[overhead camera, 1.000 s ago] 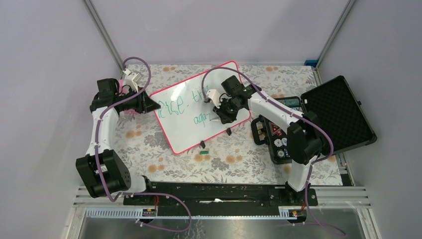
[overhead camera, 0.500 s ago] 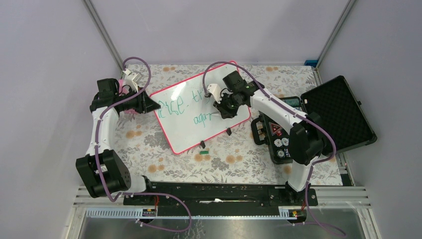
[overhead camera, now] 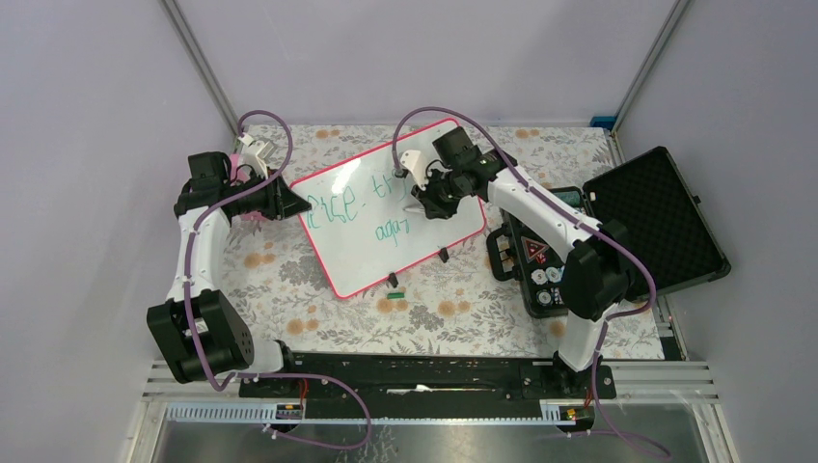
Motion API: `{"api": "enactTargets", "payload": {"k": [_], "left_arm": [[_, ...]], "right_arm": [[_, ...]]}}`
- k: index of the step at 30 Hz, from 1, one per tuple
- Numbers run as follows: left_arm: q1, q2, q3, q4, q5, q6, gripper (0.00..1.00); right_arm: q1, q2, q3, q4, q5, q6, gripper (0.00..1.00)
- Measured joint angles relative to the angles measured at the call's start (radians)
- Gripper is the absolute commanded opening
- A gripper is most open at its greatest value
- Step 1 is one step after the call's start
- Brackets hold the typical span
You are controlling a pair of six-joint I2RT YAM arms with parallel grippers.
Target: Write a sentence on the whiteboard
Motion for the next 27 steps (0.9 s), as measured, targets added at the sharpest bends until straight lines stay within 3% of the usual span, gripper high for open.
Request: {"api": "enactTargets", "payload": {"k": [27], "left_arm": [[0.0,0.0,0.0,0.0,-0.001,0.0,0.0]], "right_arm": [[0.006,0.038,-0.001,-0.009,-0.003,-0.002,0.0]]}}
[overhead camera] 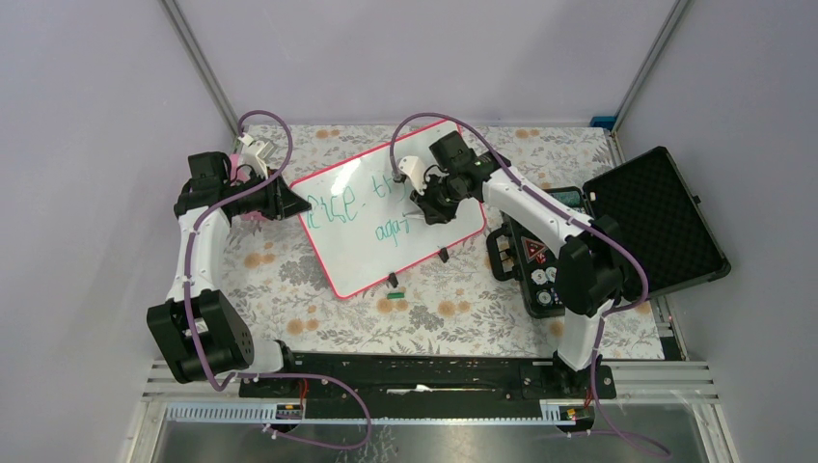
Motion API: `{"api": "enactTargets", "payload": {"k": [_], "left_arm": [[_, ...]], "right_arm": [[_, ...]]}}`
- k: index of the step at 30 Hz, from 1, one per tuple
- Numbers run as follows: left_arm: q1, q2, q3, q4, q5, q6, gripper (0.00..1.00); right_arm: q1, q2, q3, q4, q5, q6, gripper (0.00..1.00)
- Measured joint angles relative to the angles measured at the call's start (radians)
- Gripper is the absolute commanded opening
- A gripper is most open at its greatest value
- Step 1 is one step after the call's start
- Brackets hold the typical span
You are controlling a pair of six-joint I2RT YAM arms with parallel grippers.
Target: Write a sentence on the whiteboard
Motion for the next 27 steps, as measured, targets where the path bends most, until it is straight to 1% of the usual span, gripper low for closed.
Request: {"api": "enactTargets", "payload": {"k": [7,17,27], "left_arm": [[0.0,0.0,0.0,0.0,0.0,0.0,0.0],[0.0,0.0,0.0,0.0,0.0,0.0,0.0],[0.0,0.0,0.0,0.0,0.0,0.0,0.0]], "right_arm": [[0.0,-0.007,-0.016,-0.002,-0.018,0.002,0.0],[-0.017,-0.088,-0.037,0.002,-0.039,0.0,0.0],[-0.058,-0.072,-0.047,0.001,-0.013,-0.014,0.0]]}}
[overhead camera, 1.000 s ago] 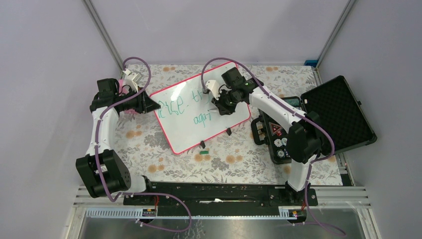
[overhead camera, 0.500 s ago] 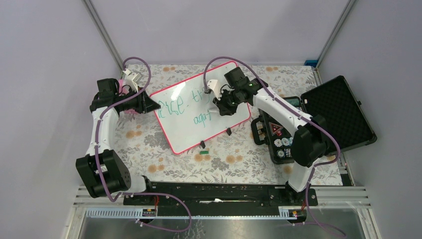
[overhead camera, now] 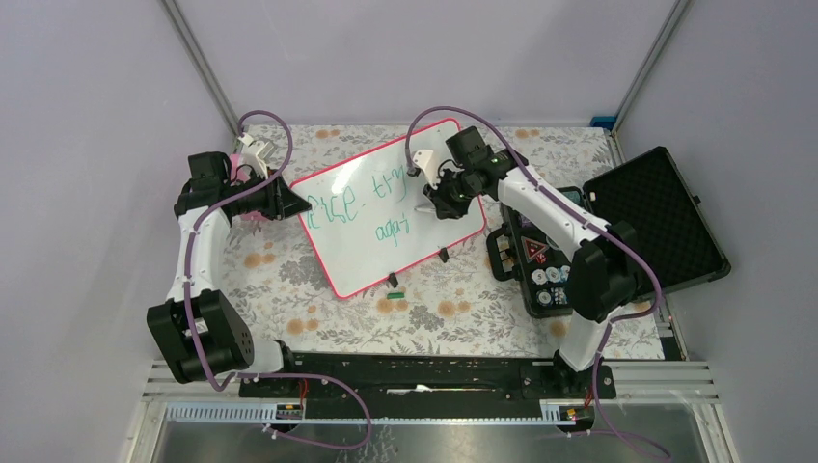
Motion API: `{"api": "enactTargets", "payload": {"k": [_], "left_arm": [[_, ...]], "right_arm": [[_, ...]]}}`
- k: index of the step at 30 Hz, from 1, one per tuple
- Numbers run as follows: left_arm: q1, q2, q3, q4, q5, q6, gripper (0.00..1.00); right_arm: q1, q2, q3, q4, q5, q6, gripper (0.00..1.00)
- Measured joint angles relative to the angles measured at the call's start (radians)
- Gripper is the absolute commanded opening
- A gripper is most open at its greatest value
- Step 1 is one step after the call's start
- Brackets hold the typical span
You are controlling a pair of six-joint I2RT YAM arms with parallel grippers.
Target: Write a sentence on the whiteboard
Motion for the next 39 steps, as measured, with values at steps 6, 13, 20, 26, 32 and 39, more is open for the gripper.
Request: {"api": "enactTargets", "payload": {"k": [6,13,20,26,32,39], "left_arm": [[0.0,0.0,0.0,0.0,0.0,0.0,0.0],[0.0,0.0,0.0,0.0,0.0,0.0,0.0],[0.0,0.0,0.0,0.0,0.0,0.0,0.0],[0.0,0.0,0.0,0.0,0.0,0.0,0.0],[0.0,0.0,0.0,0.0,0.0,0.0,0.0],[0.0,0.0,0.0,-0.001,0.0,0.001,0.0]], "right_arm": [[0.0,0.014,0.0,0.0,-0.001,-0.002,0.0],[0.002,0.02,-0.006,0.0,-0.002,-0.003,0.0],[0.014,0.02,-0.028,0.0,-0.002,-0.003,0.0],[0.018,0.02,-0.034,0.0,-0.002,-0.003,0.0],[0.019,0.02,-0.035,0.0,-0.002,-0.003,0.0],[0.02,0.019,-0.047,0.0,-0.003,-0.003,0.0]]}}
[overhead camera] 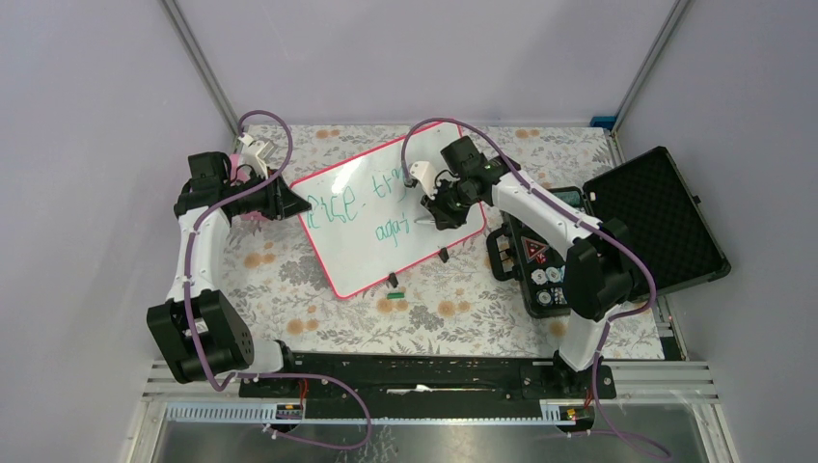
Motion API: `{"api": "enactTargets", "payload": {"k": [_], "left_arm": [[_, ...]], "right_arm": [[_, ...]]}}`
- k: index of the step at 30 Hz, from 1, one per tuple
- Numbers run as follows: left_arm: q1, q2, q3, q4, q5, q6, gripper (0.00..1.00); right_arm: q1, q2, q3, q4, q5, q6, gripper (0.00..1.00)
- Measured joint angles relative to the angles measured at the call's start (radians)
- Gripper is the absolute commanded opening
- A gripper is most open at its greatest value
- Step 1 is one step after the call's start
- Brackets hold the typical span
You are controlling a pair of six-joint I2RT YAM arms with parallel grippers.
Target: Write a sentence on the whiteboard
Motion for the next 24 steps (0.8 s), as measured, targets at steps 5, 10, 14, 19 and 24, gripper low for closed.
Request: {"api": "enactTargets", "payload": {"k": [5,10,14,19,24], "left_arm": [[0.0,0.0,0.0,0.0,0.0,0.0,0.0],[0.0,0.0,0.0,0.0,0.0,0.0,0.0],[0.0,0.0,0.0,0.0,0.0,0.0,0.0],[0.0,0.0,0.0,0.0,0.0,0.0,0.0],[0.0,0.0,0.0,0.0,0.0,0.0,0.0]], "right_arm": [[0.004,0.0,-0.01,0.0,-0.001,0.0,0.0],[0.006,0.0,-0.013,0.0,-0.005,0.0,0.0],[0.006,0.0,-0.014,0.0,-0.005,0.0,0.0],[0.006,-0.001,-0.014,0.0,0.003,0.0,0.0],[0.005,-0.001,-0.014,0.0,0.004,0.0,0.0]]}}
